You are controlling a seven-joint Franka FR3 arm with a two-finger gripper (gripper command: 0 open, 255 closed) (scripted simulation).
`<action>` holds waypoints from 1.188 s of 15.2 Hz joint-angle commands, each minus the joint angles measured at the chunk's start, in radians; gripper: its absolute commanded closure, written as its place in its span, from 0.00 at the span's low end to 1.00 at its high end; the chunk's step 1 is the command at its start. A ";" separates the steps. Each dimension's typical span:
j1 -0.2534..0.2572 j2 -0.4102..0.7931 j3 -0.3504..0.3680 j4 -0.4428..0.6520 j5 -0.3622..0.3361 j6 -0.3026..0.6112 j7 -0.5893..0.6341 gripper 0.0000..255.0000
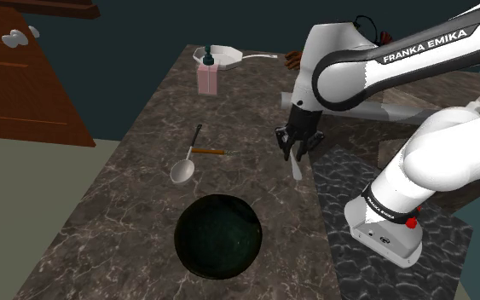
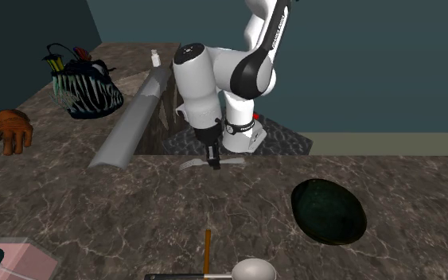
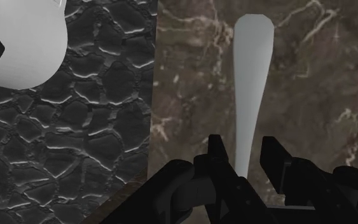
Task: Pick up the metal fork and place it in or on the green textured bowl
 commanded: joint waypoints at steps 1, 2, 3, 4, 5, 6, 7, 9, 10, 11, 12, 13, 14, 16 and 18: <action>-0.005 -0.023 -0.009 0.017 -0.013 -0.040 0.005 1.00; -0.006 -0.036 -0.013 0.024 -0.018 -0.059 0.008 1.00; -0.007 -0.047 -0.018 0.032 -0.024 -0.079 0.010 1.00; -0.009 -0.058 -0.022 0.040 -0.029 -0.097 0.013 1.00; -0.010 -0.069 -0.026 0.048 -0.034 -0.116 0.016 1.00; -0.011 -0.079 -0.031 0.057 -0.039 -0.134 0.018 1.00; -0.013 -0.088 -0.035 0.065 -0.044 -0.152 0.021 1.00; -0.015 -0.105 -0.043 0.084 -0.054 -0.187 0.025 1.00; -0.017 -0.113 -0.047 0.093 -0.059 -0.204 0.028 1.00; -0.018 -0.120 -0.051 0.103 -0.064 -0.221 0.030 1.00; -0.020 -0.127 -0.055 0.113 -0.068 -0.237 0.032 1.00; -0.021 -0.133 -0.059 0.123 -0.073 -0.253 0.034 1.00; -0.022 -0.139 -0.063 0.133 -0.077 -0.269 0.037 1.00; -0.025 -0.149 -0.071 0.155 -0.086 -0.301 0.041 1.00; -0.028 -0.158 -0.078 0.177 -0.094 -0.331 0.045 1.00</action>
